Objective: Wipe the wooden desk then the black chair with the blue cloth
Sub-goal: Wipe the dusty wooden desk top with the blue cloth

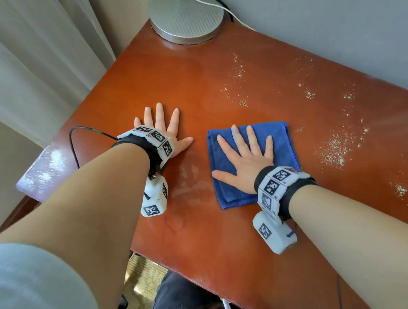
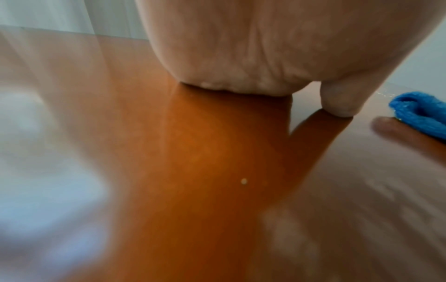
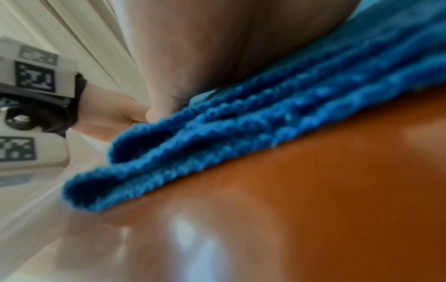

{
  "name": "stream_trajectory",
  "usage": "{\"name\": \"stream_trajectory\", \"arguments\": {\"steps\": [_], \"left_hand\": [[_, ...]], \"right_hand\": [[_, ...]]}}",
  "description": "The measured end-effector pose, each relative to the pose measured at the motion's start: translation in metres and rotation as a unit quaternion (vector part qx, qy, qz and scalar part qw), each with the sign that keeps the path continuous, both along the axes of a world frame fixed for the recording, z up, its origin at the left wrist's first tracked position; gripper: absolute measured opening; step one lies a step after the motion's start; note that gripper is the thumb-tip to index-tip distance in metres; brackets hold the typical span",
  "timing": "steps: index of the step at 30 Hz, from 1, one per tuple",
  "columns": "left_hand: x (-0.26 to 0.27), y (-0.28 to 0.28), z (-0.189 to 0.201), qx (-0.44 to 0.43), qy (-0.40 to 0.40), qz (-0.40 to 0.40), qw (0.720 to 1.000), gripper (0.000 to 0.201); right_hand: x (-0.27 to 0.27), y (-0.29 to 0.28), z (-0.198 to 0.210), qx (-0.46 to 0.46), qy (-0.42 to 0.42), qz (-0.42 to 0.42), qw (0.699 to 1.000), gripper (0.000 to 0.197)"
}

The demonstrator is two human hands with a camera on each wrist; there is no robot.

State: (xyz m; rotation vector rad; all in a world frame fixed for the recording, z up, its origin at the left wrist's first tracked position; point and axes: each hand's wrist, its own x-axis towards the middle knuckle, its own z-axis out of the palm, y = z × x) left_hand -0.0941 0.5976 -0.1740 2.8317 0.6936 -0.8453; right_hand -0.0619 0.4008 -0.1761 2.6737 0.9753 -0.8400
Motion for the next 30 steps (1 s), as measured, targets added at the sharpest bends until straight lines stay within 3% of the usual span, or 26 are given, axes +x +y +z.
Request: {"name": "stream_trajectory", "arguments": {"steps": [5,11,17,20,24,30], "left_hand": [[0.002,-0.002,0.000,0.002,0.009,0.002,1.000,0.079],[0.003,-0.002,0.003,-0.001,0.021,0.008,1.000,0.079],[-0.002,-0.007,0.006,0.021,0.009,0.005,1.000,0.078],[0.004,-0.016,0.009,0.034,0.008,0.004,0.999,0.078],[0.020,-0.039,0.014,0.008,-0.023,-0.026,0.999,0.079],[0.032,-0.071,0.001,0.007,-0.012,-0.064,0.998,0.084]], "right_hand": [[0.004,0.001,0.001,0.002,0.000,0.005,1.000,0.080],[-0.019,-0.047,0.000,-0.002,0.016,0.108,0.994,0.086],[0.004,-0.091,0.010,-0.017,0.027,0.035,0.999,0.106],[-0.007,-0.091,0.014,-0.004,0.001,-0.030,1.000,0.090],[-0.023,-0.081,0.007,0.005,-0.005,-0.202,0.979,0.074],[-0.005,-0.119,0.000,-0.028,-0.012,-0.199,0.979,0.075]]}}
